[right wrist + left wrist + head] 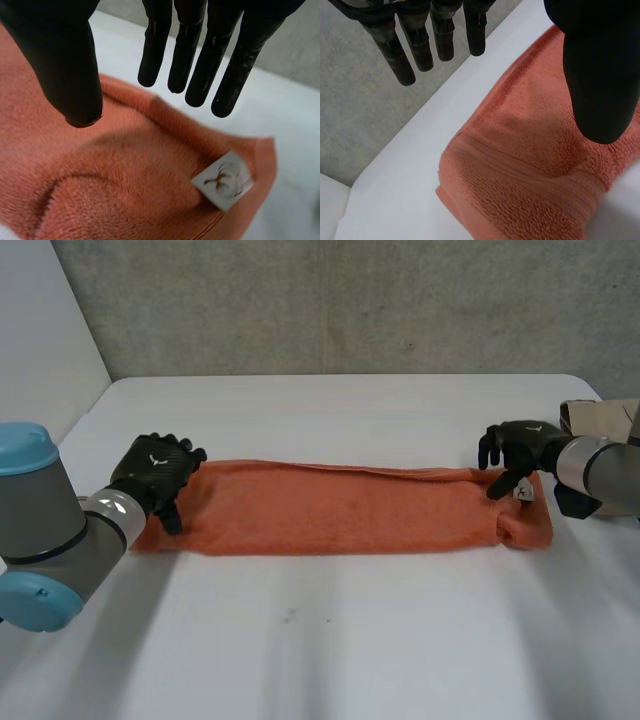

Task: Fold the laundry.

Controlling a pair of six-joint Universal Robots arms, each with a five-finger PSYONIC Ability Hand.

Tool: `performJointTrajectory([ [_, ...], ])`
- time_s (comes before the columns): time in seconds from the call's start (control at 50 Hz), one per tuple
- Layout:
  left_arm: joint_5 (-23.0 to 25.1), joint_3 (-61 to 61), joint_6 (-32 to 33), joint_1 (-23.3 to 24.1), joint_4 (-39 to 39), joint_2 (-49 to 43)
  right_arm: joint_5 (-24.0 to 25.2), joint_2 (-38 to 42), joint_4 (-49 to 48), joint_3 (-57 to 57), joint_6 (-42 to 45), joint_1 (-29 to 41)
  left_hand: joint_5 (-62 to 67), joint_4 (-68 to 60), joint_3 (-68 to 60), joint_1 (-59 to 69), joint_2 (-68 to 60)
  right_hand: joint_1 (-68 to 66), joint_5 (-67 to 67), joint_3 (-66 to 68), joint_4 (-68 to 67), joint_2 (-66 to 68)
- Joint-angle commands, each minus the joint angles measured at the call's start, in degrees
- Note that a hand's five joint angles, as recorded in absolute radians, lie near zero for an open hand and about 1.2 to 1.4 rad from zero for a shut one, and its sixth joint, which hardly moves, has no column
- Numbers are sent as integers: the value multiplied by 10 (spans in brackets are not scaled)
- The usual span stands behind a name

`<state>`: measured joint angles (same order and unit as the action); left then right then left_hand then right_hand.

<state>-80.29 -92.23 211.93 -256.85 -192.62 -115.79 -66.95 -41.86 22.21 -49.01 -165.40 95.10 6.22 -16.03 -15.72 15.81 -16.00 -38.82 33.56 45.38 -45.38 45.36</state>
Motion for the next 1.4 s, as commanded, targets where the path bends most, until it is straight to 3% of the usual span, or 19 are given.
performJointTrajectory([
  [0.02,-3,-14,0,0,-1,0,-8,125,99,172,-27,3,17,-19,-22,21,-20,-140,92,74,-74,75],
  [0.1,-4,-19,0,0,-1,0,-8,165,127,233,-42,11,16,-18,-21,20,-18,-106,59,41,-41,41],
  [0.14,-4,-19,-1,0,-1,0,-14,170,128,254,-44,14,16,-18,-21,20,-18,198,-246,-264,264,-264],
  [0.16,-4,-19,-1,0,-1,0,-19,170,127,257,-45,15,16,-18,-21,20,-18,288,-336,-354,354,-354],
  [0.26,-6,-19,-2,1,-2,5,-86,148,87,256,-53,20,16,-18,-21,20,-18,288,-336,-354,354,-354],
  [0.38,-7,-20,-2,4,-1,10,-86,102,74,207,-48,20,17,-19,-22,21,-19,288,-336,-354,354,-354],
  [0.52,-7,-29,-2,3,1,17,-79,2,57,53,2,14,16,-18,-21,20,-18,288,-336,-354,354,-354],
  [0.64,-6,-37,-2,4,0,24,-86,-109,-15,-149,74,-16,16,-18,-21,20,-18,288,-336,-354,354,-354],
  [0.84,-6,-39,-2,9,0,27,-87,-173,-160,-339,88,-23,14,-16,-19,18,-16,143,-190,-209,209,-208],
  [1.1,-6,-42,-2,8,-1,26,-98,-133,-227,-359,90,-21,11,-13,-16,15,-13,-2,-46,-64,64,-63],
  [1.2,-6,-47,-2,7,-2,27,-130,-121,-249,-353,109,-21,11,-13,-16,15,-13,-411,364,346,-346,346],
  [1.3,-6,-52,-2,7,-2,36,-171,-138,-287,-364,154,-25,11,-13,-16,15,-13,-412,364,346,-346,346],
  [1.4,-6,-57,-2,4,-2,51,-173,-175,-293,-399,248,-70,9,-11,-14,13,-11,-412,364,346,-346,346],
])
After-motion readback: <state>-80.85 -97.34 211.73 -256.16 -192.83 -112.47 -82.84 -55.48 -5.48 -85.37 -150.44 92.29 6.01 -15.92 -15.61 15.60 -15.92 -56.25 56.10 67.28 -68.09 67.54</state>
